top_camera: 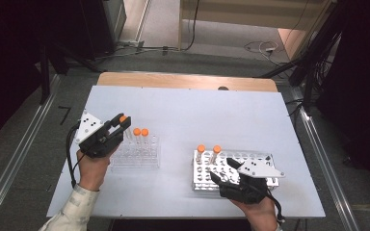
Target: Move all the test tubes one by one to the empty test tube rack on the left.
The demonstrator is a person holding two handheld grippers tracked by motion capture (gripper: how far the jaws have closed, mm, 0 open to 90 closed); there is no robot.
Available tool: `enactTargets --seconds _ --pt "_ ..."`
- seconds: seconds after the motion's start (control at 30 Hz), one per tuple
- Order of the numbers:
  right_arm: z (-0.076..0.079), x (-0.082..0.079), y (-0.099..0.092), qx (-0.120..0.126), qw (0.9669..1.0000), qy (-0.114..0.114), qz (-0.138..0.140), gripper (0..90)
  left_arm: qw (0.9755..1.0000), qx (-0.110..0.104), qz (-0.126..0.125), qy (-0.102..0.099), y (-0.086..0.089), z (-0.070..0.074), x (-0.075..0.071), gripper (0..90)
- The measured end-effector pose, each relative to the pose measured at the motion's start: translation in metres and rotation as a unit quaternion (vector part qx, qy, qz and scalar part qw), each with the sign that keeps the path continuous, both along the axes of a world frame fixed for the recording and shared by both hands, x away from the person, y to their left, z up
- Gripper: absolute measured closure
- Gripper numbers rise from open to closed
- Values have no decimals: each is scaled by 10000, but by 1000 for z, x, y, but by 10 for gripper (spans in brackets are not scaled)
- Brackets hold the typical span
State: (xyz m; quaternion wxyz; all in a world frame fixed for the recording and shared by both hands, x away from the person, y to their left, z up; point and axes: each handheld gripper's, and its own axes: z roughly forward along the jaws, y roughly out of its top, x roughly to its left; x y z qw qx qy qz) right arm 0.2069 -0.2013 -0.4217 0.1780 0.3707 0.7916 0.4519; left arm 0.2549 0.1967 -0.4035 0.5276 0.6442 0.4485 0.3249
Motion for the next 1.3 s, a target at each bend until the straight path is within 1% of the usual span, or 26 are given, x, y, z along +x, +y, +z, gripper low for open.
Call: enactTargets --seconds 0.23,0.27,0.53,0.63,0.67,0.9,1.17,1.3 --pt "0 0 0 -20 10000 -15 -13 276 10000 -2 54 38 0 -5 4 691" --pt "0 0 0 -21 10000 -20 -15 276 10000 25 57 52 0 -6 5 691" --pt "0 0 0 -34 10000 -23 -12 277 9998 -11 76 161 0 -16 7 690" --pt "-1 0 0 -44 10000 -23 -12 277 9998 46 63 190 -2 -19 7 690" --pt "-1 0 0 -52 10000 -16 -9 277 9998 25 74 181 -3 -21 7 689" --pt "-1 -1 1 -69 10000 -26 5 277 9996 83 87 273 -3 -27 7 688" --pt "-2 0 1 -79 10000 -9 17 277 9993 -21 100 356 -1 -31 7 681" --pt "-3 0 2 -87 10000 -3 16 277 9994 -55 61 340 -2 -30 7 653"
